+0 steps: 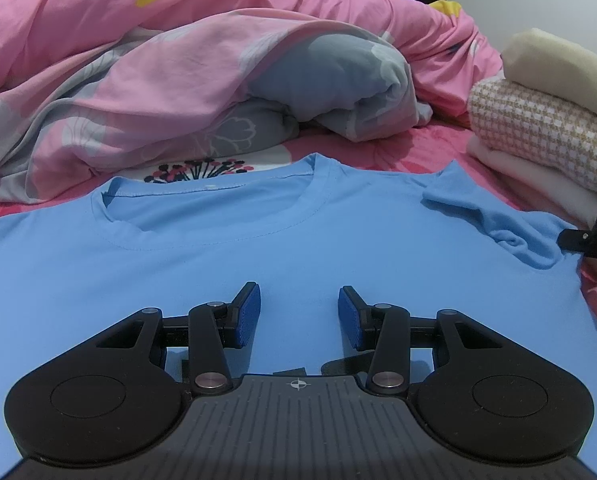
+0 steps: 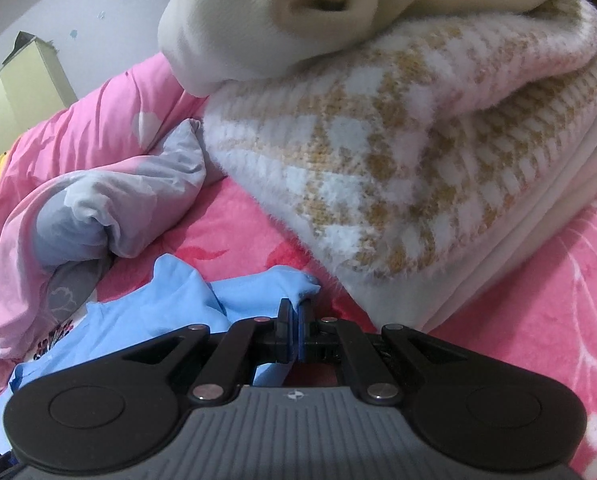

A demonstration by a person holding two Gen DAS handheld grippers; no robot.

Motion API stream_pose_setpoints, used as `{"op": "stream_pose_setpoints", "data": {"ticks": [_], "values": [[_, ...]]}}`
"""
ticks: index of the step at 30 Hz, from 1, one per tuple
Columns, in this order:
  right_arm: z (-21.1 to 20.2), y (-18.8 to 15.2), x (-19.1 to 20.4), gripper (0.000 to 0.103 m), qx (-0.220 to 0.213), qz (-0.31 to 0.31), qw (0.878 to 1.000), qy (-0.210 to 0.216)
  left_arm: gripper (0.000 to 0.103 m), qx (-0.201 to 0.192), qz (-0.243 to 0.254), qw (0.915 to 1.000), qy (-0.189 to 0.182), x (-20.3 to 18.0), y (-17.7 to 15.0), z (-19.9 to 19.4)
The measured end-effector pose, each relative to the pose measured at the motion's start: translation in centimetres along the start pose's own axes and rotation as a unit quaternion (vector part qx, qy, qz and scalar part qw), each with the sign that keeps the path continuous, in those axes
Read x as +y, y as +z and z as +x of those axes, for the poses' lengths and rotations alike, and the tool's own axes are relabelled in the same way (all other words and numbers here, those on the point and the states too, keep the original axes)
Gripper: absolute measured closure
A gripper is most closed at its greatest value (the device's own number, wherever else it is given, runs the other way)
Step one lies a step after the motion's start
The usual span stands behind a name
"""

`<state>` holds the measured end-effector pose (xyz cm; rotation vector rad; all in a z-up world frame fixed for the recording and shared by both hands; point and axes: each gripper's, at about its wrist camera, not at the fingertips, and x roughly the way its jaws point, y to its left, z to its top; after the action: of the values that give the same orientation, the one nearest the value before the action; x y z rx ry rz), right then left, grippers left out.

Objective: Fold clothes

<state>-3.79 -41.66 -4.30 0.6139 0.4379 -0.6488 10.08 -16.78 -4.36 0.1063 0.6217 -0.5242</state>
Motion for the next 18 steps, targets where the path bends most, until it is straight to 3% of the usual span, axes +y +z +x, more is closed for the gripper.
{"op": "stream_pose_setpoints", "data": {"ticks": [18], "values": [[0.42,-0.19,0.17,0.101,0.007,-0.012,1.000,0.004,0.060,0.000,0.001,1.0000,0.001,-0.08,-0.01,-0.03]]}}
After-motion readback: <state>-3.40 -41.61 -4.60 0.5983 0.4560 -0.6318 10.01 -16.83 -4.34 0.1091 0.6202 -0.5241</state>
